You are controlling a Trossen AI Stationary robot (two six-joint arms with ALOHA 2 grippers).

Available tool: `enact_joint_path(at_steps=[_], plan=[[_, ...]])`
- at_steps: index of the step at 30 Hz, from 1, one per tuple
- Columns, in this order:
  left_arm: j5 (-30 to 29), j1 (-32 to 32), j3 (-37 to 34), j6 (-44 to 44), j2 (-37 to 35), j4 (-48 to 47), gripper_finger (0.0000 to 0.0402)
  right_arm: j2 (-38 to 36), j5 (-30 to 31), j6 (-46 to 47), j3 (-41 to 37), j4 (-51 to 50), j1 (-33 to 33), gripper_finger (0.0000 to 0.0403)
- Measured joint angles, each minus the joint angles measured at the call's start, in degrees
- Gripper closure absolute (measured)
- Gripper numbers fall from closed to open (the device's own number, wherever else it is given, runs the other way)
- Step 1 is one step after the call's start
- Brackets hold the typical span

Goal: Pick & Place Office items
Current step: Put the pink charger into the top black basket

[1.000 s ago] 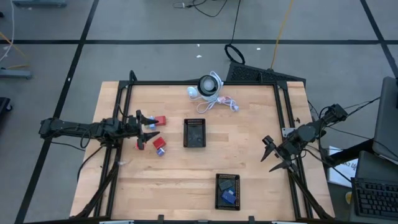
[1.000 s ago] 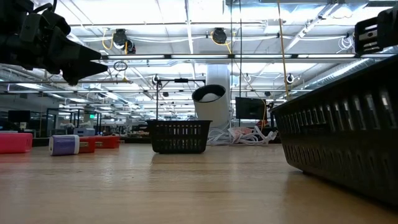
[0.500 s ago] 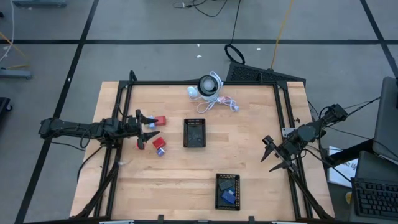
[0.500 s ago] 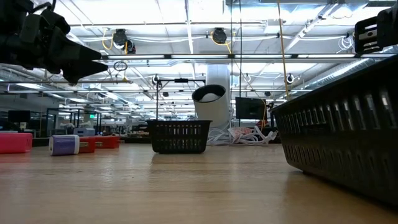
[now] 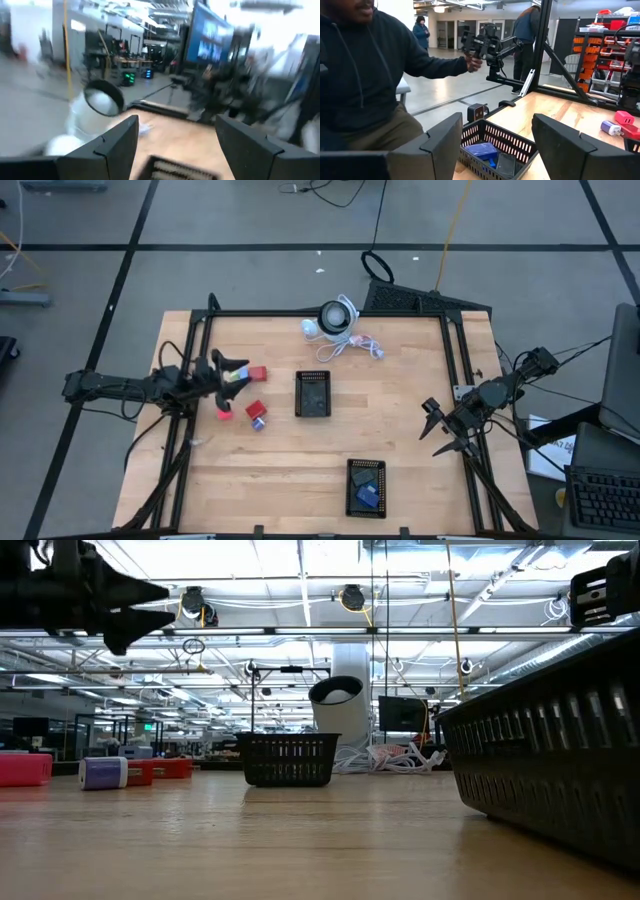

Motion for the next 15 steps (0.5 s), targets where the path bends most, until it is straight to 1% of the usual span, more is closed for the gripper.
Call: enact_joint_path(at_steps=[2,5,10,12,13,15], plan=[[-0.4,0.0,0.0,-6.7,0.0,1.4,0.0135,0.0,0.0,0.0,0.0,0.0,0.0,0.0175],[-1.8,0.0,0.0,-12.8,0.0,2.1,0.0135,0.0,0.0,0.0,0.0,0.0,0.0,0.0172],[-2.9,0.0,0.0,-13.8,0.0,1.8,0.0135,0.0,0.0,0.0,0.0,0.0,0.0,0.0170],[-2.9,0.0,0.0,-16.3,0.0,1.3,0.0135,0.0,0.0,0.0,0.0,0.0,0.0,0.0171],[-2.2,0.0,0.0,-18.8,0.0,1.1,0.0135,0.0,0.0,0.0,0.0,0.0,0.0,0.0172],[1.7,0.0,0.0,-24.0,0.0,1.1,0.0135,0.0,0.0,0.0,0.0,0.0,0.0,0.0174]])
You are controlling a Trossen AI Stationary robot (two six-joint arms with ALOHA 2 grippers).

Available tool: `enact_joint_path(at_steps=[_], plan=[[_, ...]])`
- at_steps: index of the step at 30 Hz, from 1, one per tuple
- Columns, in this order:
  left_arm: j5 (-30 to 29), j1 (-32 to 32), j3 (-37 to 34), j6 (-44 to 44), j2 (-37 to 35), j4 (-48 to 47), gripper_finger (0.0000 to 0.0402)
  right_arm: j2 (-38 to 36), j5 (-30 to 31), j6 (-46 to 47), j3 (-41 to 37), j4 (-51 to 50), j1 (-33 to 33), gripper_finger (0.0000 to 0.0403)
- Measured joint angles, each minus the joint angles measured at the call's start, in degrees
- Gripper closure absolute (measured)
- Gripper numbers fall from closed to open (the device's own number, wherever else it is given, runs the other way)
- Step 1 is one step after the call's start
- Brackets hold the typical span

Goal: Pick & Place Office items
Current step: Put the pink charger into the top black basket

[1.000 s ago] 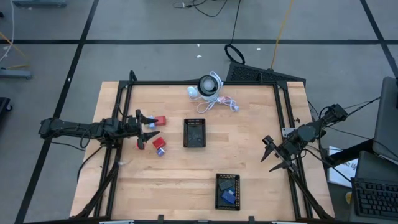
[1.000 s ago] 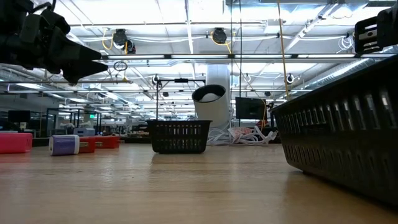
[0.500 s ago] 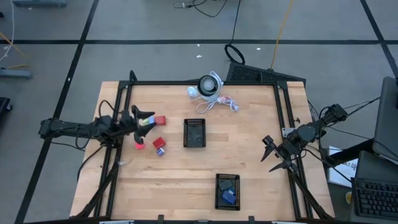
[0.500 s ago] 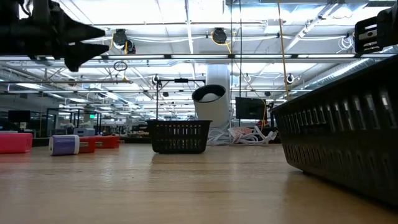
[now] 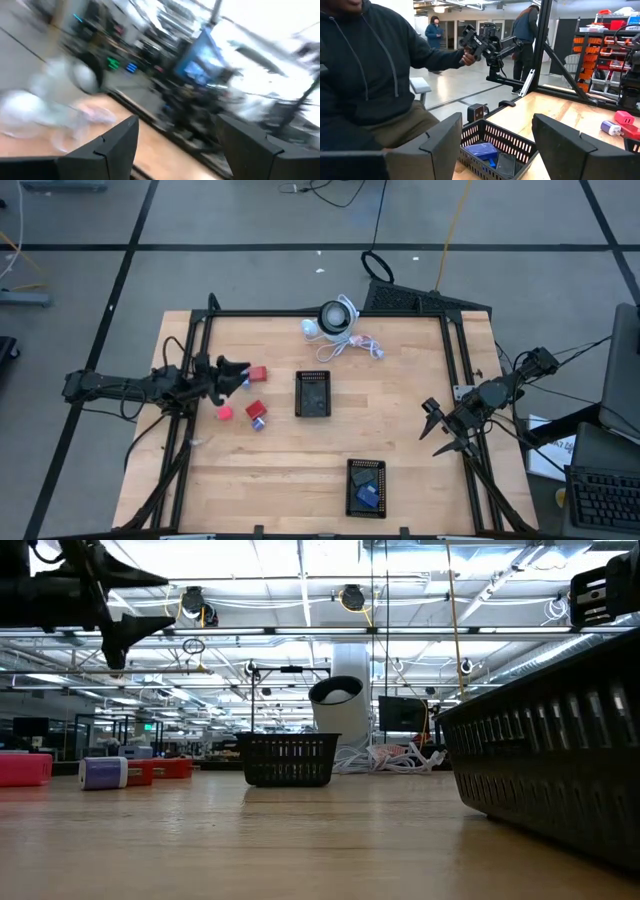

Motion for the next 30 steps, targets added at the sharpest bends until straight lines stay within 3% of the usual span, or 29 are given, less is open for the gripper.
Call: enact_joint_path(at_steps=[3,7,11,16,20,30], plan=[[6.4,-0.3,0.2,-2.0,0.8,-0.2,0.0135,0.0,0.0,0.0,0.0,0.0,0.0,0.0176],[7.0,-3.2,6.0,-3.0,6.1,-9.1,0.0135,0.0,0.0,0.0,0.0,0.0,0.0,0.0173],[7.8,-7.0,18.0,-6.2,16.0,-29.8,0.0135,0.0,0.0,0.0,0.0,0.0,0.0,0.0170],[12.2,-10.2,35.1,-12.5,29.8,-64.9,0.0135,0.0,0.0,0.0,0.0,0.0,0.0,0.0172],[13.1,-11.6,41.6,-16.1,38.6,-83.6,0.0135,0.0,0.0,0.0,0.0,0.0,0.0,0.0175],[13.8,-11.9,37.6,-17.9,50.0,-88.3,0.0135,0.0,0.0,0.0,0.0,0.0,0.0,0.0172]])
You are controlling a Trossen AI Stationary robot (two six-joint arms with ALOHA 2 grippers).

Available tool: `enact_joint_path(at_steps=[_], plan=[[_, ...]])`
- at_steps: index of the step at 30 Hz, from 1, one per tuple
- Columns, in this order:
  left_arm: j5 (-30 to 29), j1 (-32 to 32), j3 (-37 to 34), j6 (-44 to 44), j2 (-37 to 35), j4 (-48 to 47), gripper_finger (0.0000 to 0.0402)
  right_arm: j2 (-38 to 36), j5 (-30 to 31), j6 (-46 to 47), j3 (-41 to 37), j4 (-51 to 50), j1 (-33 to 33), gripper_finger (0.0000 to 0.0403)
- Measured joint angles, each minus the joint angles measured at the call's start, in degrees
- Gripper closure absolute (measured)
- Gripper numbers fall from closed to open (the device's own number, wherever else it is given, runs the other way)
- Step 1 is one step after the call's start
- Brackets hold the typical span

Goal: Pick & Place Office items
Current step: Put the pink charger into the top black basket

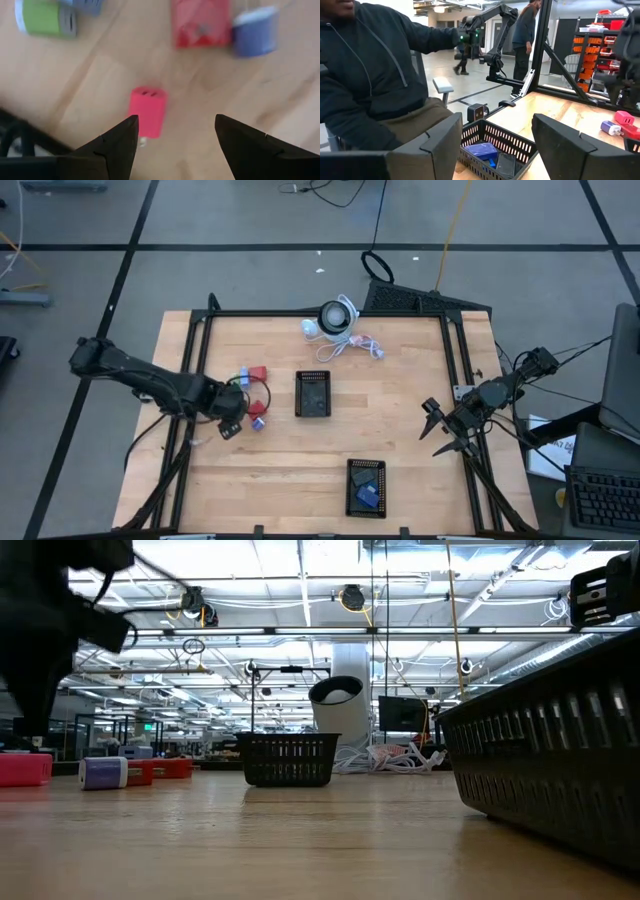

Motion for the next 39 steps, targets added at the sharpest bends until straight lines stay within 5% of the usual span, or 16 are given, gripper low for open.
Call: enact_joint_path(at_steps=[13,30,39], plan=[[-3.1,0.1,-5.0,0.4,3.8,2.4,0.0135,0.0,0.0,0.0,0.0,0.0,0.0,0.0170],[-0.1,0.1,-11.7,-2.9,4.1,9.4,0.0135,0.0,0.0,0.0,0.0,0.0,0.0,0.0172],[-0.5,0.1,-11.7,7.3,4.1,9.5,0.0135,0.0,0.0,0.0,0.0,0.0,0.0,0.0175]])
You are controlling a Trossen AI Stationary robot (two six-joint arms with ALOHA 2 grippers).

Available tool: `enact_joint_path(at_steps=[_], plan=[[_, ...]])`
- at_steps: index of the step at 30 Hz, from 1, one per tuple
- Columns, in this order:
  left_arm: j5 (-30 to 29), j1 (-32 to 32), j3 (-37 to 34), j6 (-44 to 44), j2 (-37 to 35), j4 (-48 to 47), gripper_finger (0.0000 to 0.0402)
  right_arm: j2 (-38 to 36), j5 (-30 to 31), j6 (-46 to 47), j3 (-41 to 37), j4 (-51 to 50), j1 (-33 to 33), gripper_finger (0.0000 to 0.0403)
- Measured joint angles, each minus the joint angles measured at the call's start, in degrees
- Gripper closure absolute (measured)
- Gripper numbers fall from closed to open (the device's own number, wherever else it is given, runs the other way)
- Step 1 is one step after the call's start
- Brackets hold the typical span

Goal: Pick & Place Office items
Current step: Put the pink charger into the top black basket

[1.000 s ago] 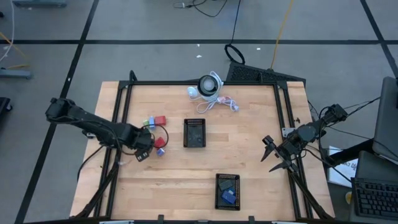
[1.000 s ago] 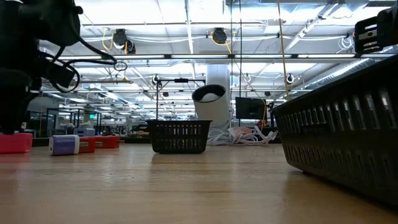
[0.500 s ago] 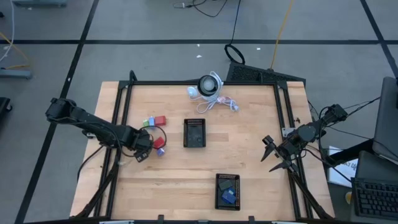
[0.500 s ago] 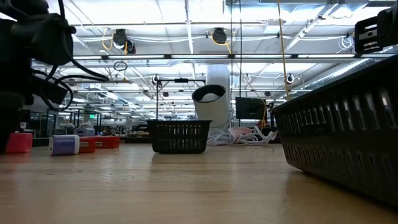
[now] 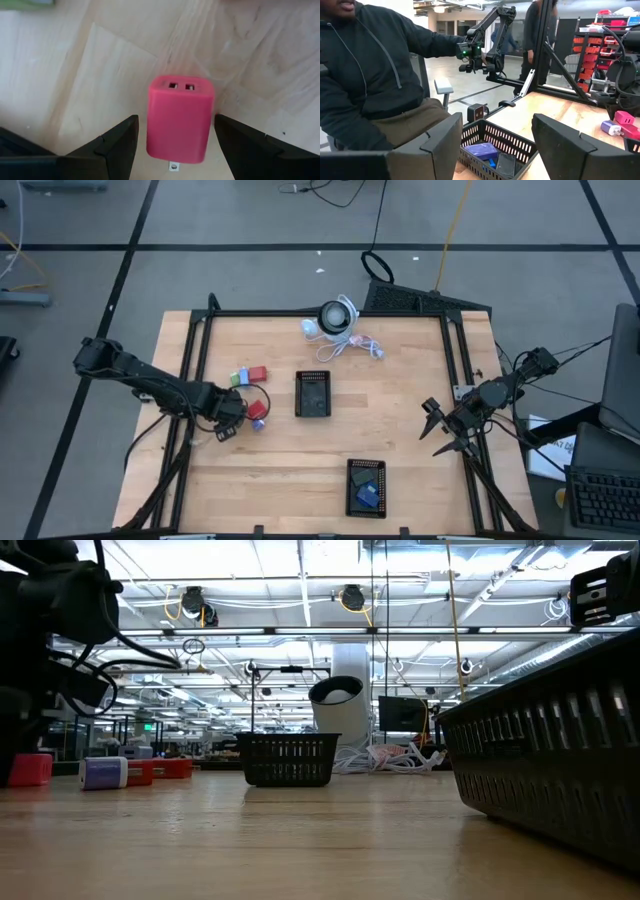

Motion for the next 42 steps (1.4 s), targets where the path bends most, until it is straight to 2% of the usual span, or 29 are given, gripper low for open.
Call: enact_joint_path(at_steps=[6,12,15,19,23,26,29,33,42], plan=[[0.0,0.0,0.0,0.8,0.0,0.2,0.0148,0.0,0.0,0.0,0.0,0.0,0.0,0.0170],[-0.1,0.0,-0.2,1.6,0.1,7.3,0.0219,0.0,0.0,0.0,0.0,0.0,0.0,0.0173],[-2.3,0.0,-0.1,0.6,0.1,10.8,0.0248,0.0,0.0,0.0,0.0,0.0,0.0,0.0175],[-6.9,0.0,-0.1,-2.1,0.1,17.0,0.0246,0.0,0.0,0.0,0.0,0.0,0.0,0.0175],[-7.8,0.0,-0.1,-2.6,0.1,20.8,0.0200,0.0,0.0,0.0,0.0,0.0,0.0,0.0172],[-8.0,0.0,-0.1,-1.8,0.1,21.7,0.0183,0.0,0.0,0.0,0.0,0.0,0.0,0.0173],[-8.6,0.0,-0.1,-2.3,-0.1,21.8,0.0200,0.0,0.0,0.0,0.0,0.0,0.0,0.0175],[-9.3,0.0,0.0,-2.8,-0.2,22.1,0.0256,0.0,0.0,0.0,0.0,0.0,0.0,0.0175],[-10.7,0.0,0.3,-2.2,-0.2,21.8,0.0257,0.0,0.0,0.0,0.0,0.0,0.0,0.0171]])
